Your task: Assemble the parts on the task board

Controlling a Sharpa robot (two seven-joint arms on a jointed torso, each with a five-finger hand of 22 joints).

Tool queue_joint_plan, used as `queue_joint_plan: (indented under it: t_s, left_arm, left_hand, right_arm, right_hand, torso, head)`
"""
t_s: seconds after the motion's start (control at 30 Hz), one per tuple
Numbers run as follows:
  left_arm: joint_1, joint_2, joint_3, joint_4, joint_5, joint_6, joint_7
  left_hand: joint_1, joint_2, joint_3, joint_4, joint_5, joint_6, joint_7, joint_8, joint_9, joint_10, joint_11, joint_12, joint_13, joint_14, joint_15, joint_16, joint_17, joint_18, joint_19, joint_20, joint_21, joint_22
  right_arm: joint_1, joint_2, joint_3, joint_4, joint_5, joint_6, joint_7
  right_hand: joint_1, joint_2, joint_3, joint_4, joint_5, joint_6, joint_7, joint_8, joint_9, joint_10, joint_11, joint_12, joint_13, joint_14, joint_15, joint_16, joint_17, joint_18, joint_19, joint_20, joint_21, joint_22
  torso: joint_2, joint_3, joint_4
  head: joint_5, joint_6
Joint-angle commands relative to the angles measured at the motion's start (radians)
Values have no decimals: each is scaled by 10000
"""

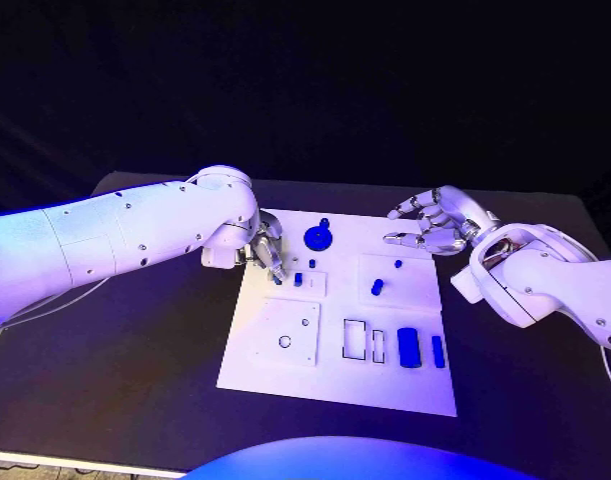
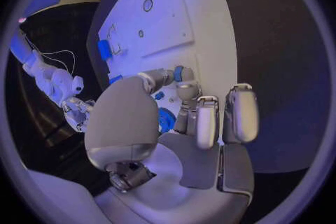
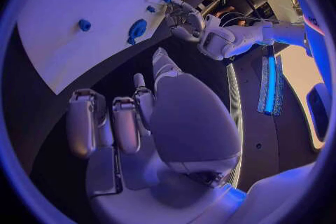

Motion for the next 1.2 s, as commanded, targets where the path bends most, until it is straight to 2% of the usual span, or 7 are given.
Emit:
queue_joint_plan:
  t_s: [0.03,0.6,0.7,0.83,0.93,1.07,1.2]
  left_arm:
    - [-148,27,-100,45,166,177,-119]
    - [-148,-4,-102,40,157,-15,-108]
    - [-148,-9,-102,39,152,-28,-107]
    - [-148,-13,-103,37,151,-20,-105]
    - [-149,-15,-103,38,153,-23,-104]
    - [-149,-17,-103,41,155,-32,-100]
    - [-149,-18,-103,42,157,-57,-95]
  left_hand:
    - [-149,-5,1647,-1723,-30,56,-57,-67,39,86,-12,67,56,1007,-72,43,2508,-193,74,-14,64,674]
    - [-1127,-101,554,-1047,-198,290,-204,-281,95,160,-114,163,331,1011,-159,47,2519,-203,112,-90,43,695]
    - [-1349,-121,154,-789,-231,354,-204,-340,93,143,-112,159,348,1008,-160,42,2509,-203,113,-96,30,689]
    - [-1439,-154,-153,-625,-257,390,-203,-389,92,130,-110,155,362,1010,-159,47,2519,-205,120,-98,27,694]
    - [-1565,-220,-765,-322,-290,454,-192,-468,93,114,-99,147,388,1008,-151,42,2511,-203,116,-95,9,684]
    - [-1556,-228,-1027,-217,-302,474,-188,-501,96,114,-95,150,408,1009,-149,43,2513,-203,120,-95,7,687]
    - [-1564,-265,-1618,49,-352,518,-179,-565,104,110,-86,142,430,1008,-143,42,2511,-204,123,-91,-1,688]
  right_arm:
    - [-6,-6,3,20,-106,48,105]
    - [-6,-26,3,40,-108,39,109]
    - [-6,-27,3,48,-109,38,113]
    - [-6,-29,3,56,-109,37,115]
    - [-6,-30,3,60,-109,37,117]
    - [-6,-31,3,63,-109,40,118]
    - [-6,-29,3,67,-109,38,118]
  right_hand:
    - [-24,38,-15,-57,6,-63,-29,20,-8,-42,-19,-18,947,716,-71,-64,1439,142,207,-43,-29,1529]
    - [-14,30,-14,-57,4,-68,-31,32,-11,-54,-22,-38,925,710,-76,-84,1410,146,205,-49,-55,1516]
    - [-14,30,-14,-57,4,-68,-31,32,-11,-54,-22,-38,925,710,-76,-84,1410,146,205,-49,-55,1516]
    - [-14,30,-14,-57,4,-68,-31,32,-11,-54,-22,-38,925,710,-76,-84,1410,146,205,-49,-55,1516]
    - [-20,25,-18,-53,3,-73,-31,33,-12,-57,-22,-43,920,710,-77,-86,1408,147,204,-50,-62,1512]
    - [-20,25,-18,-53,3,-73,-31,33,-12,-57,-22,-43,920,710,-77,-86,1408,147,204,-50,-62,1512]
    - [-20,25,-18,-53,3,-73,-31,33,-12,-57,-22,-43,920,710,-77,-86,1408,147,204,-50,-62,1512]
  torso:
    - [2,-1,0]
    - [2,-3,6]
    - [-1,-3,3]
    - [-2,1,6]
    - [0,-3,6]
    - [-2,-4,2]
    - [-3,-2,4]
  head:
    - [2,-4]
    - [-40,-13]
    - [-19,13]
    - [-39,-19]
    - [-41,-12]
    - [-35,18]
    - [-55,24]
